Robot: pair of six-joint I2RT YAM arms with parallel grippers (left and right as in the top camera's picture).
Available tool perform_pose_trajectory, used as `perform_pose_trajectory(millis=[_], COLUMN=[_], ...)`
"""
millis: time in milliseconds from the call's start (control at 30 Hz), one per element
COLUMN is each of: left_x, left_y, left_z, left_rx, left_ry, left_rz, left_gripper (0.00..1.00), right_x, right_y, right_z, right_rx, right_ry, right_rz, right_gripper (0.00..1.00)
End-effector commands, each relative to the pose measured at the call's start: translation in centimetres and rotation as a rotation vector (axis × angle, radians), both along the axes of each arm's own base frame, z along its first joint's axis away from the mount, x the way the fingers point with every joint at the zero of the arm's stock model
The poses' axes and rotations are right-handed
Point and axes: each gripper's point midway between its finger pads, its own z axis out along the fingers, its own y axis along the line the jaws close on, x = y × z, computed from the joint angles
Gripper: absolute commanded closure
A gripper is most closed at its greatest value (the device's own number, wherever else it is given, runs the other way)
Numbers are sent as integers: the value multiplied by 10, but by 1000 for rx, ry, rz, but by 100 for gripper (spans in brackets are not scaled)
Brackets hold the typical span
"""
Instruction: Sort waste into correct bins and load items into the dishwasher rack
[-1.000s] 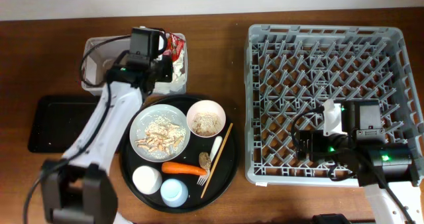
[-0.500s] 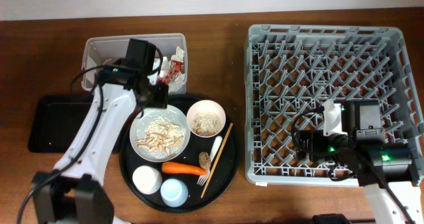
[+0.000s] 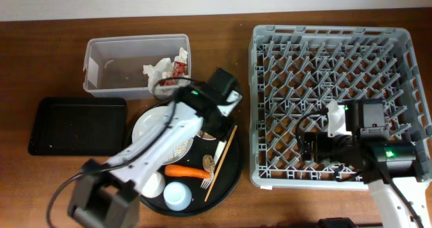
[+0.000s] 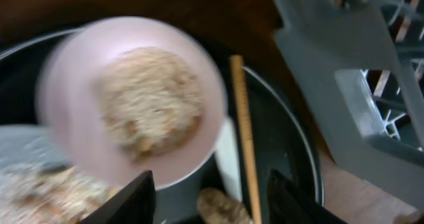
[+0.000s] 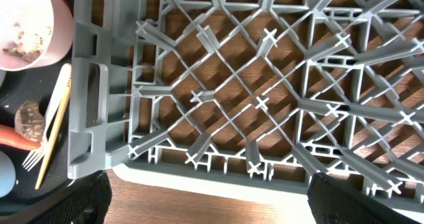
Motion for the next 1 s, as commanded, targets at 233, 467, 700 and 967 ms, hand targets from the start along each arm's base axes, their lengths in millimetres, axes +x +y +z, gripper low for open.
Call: perform_pose_trajectory(millis=[233,467,700,967], left_x=[-18,-9,23,31], left_y=[-1,7,12,61], left_z=[-81,-80,-29,66], left_rx=[231,278,344,283], left_ry=[101,57,-92,-194], left_rz=[-85,-74,-36,173], left_gripper=[48,100,100,100], right_x=[0,0,0,-1], right_y=[1,1,1,1], right_z=[3,3,3,3], right_rx=[2,2,2,2], right_ry=[5,5,5,7], right_rz=[6,6,6,6], right_gripper=[1,2,2,2])
